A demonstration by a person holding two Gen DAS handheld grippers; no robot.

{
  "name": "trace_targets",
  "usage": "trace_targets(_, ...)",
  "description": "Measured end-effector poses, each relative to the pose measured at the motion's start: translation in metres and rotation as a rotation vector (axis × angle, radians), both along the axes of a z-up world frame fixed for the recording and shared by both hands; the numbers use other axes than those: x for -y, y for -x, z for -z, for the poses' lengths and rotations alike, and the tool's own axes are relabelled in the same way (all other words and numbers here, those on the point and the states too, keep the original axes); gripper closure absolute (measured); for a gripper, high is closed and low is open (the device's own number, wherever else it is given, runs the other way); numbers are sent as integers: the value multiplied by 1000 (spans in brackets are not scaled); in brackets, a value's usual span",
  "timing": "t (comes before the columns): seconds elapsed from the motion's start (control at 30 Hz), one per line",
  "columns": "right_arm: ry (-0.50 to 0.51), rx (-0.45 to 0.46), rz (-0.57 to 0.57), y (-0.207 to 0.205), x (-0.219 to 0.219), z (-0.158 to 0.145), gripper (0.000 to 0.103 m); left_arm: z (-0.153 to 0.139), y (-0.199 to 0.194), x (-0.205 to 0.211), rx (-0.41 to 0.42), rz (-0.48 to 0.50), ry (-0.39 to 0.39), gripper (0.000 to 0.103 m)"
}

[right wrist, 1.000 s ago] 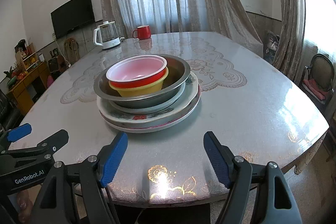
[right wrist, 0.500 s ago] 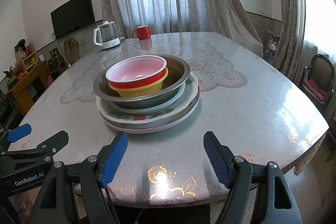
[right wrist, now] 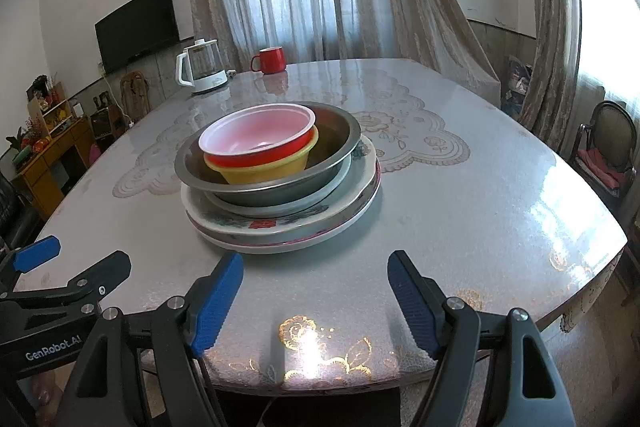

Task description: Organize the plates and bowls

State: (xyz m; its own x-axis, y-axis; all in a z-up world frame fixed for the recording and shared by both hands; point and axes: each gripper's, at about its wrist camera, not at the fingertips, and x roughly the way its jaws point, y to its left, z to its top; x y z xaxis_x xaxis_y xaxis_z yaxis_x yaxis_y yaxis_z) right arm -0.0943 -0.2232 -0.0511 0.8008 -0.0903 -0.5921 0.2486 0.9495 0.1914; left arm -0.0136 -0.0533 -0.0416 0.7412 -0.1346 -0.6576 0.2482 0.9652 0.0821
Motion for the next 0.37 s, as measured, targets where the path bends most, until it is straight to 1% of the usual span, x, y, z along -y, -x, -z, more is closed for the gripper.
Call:
trace_targets(0.2,1,-1,1,-1,1,0,27,0,1,4,-5,24,4,0)
trace_targets(0.37,-4,-2,6,-3,4,1,27,-2,3,7,11,29,-4,0)
